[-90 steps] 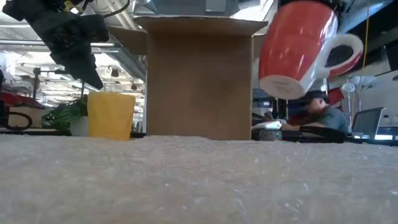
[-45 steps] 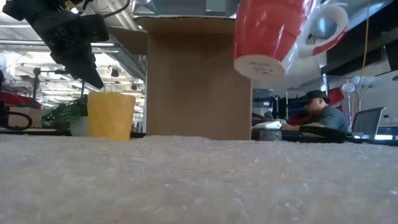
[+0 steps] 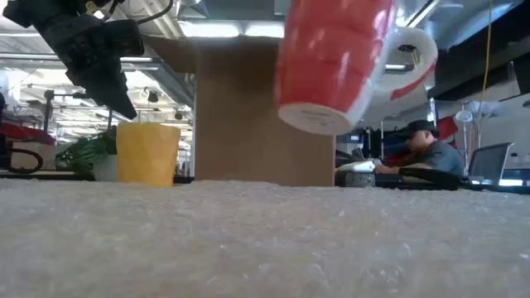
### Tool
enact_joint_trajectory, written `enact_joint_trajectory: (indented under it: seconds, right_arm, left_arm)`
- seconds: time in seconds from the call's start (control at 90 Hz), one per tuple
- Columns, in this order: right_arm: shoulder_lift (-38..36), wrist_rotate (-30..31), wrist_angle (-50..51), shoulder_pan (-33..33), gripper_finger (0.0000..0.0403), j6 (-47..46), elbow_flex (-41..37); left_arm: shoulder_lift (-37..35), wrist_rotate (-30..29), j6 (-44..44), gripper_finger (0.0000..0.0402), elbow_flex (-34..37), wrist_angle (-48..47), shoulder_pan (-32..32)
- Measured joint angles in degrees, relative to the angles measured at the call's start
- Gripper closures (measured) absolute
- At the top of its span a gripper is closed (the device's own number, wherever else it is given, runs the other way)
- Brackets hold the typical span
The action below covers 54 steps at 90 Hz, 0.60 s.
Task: Wrap mug
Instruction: Put the red mug on the bubble wrap
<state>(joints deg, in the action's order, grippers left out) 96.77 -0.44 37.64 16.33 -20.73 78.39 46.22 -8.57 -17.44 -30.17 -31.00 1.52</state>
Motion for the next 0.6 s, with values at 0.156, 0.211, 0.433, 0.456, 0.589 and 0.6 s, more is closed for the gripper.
enact_joint_trajectory:
  seconds: [0.156, 0.211, 0.433, 0.456, 0.589, 0.6]
  right_arm:
    - [0.3, -1.1, -1.7, 0.3, 0.0403, 0.2, 0.0]
    - [0.3, -1.2, -1.6, 0.3, 0.0403, 0.2, 0.0]
    - [0.3, -1.8, -3.8, 0.2, 0.0403, 0.2, 0.0]
    - [0.3, -2.1, -4.5, 0.2, 0.0403, 0.2, 0.0]
    - [0.3, -2.8, -5.5, 0.2, 0.0403, 0.3, 0.0]
    - [0.3, -2.8, -5.4, 0.2, 0.0403, 0.3, 0.0]
  left_arm:
    - [0.0, -4.8, 2.5, 0.0402, 0.0, 1.0, -0.2]
    - [0.0, -6.5, 4.1, 0.0402, 0.0, 2.9, -0.7]
    - [0.3, -5.4, 9.2, 0.0402, 0.0, 11.3, -3.9]
    - [0.5, -5.2, 9.4, 0.0402, 0.0, 11.6, -4.2]
    - [2.1, -5.1, 10.1, 0.0402, 0.0, 12.0, -5.3]
    - [2.3, -5.1, 10.1, 0.0402, 0.0, 12.0, -5.3]
